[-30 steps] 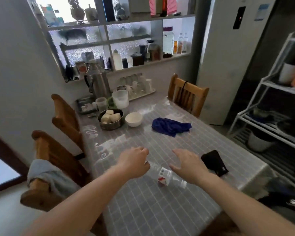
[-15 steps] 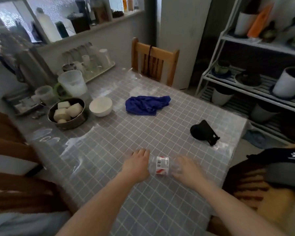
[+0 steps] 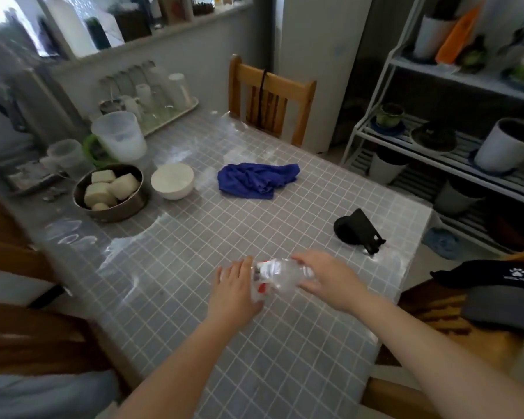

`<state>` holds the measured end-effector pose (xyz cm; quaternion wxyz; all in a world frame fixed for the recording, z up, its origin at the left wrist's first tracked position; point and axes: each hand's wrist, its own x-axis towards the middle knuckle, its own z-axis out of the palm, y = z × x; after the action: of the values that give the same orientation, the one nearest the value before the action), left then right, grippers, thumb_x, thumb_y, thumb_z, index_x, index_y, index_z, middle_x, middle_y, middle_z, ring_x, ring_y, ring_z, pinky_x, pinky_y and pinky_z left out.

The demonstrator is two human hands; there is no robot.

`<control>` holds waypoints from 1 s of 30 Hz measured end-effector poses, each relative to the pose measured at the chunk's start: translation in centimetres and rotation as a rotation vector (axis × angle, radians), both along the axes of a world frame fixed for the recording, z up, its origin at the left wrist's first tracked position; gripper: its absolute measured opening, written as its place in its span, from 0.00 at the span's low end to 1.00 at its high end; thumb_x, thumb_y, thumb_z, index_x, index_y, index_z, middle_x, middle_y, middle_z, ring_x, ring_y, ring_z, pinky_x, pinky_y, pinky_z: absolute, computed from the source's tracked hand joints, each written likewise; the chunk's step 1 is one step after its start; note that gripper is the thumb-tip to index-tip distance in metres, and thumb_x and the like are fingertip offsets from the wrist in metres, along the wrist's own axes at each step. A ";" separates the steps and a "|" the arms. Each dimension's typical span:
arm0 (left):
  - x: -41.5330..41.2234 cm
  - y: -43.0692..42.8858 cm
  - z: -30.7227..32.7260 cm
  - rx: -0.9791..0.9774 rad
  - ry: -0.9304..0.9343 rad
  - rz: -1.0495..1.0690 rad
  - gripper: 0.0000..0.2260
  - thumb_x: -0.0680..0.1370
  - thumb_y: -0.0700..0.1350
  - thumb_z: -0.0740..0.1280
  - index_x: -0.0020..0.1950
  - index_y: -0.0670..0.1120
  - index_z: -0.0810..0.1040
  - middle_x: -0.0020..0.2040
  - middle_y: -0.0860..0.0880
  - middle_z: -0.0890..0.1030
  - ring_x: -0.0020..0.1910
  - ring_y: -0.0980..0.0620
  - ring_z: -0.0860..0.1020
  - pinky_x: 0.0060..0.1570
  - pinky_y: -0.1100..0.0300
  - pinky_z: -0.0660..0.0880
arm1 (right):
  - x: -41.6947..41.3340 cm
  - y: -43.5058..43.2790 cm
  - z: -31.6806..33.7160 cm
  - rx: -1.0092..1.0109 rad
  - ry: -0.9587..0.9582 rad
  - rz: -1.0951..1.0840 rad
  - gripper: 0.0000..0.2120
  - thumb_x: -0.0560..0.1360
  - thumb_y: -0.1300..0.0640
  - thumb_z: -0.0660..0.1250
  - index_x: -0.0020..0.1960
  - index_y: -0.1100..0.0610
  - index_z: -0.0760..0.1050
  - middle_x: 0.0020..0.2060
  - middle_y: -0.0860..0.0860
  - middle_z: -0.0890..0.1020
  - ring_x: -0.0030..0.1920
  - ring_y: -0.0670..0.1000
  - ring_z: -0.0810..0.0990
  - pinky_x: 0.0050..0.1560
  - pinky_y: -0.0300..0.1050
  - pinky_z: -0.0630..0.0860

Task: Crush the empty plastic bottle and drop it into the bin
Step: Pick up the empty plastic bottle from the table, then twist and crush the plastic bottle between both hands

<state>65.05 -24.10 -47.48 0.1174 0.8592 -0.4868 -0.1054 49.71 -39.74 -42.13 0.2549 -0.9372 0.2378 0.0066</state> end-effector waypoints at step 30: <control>0.2 12.2 22.4 -0.815 0.930 0.493 0.12 0.60 0.55 0.81 0.40 0.57 0.85 0.36 0.55 0.83 0.38 0.55 0.79 0.45 0.58 0.76 | 11.2 11.0 18.2 1.178 -0.365 0.336 0.20 0.62 0.47 0.80 0.51 0.53 0.84 0.53 0.54 0.85 0.55 0.55 0.83 0.47 0.44 0.81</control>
<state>65.30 -11.87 -25.11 0.6514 0.6972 -0.1754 -0.2427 60.86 -28.75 -23.89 0.7594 -0.6505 -0.0033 0.0162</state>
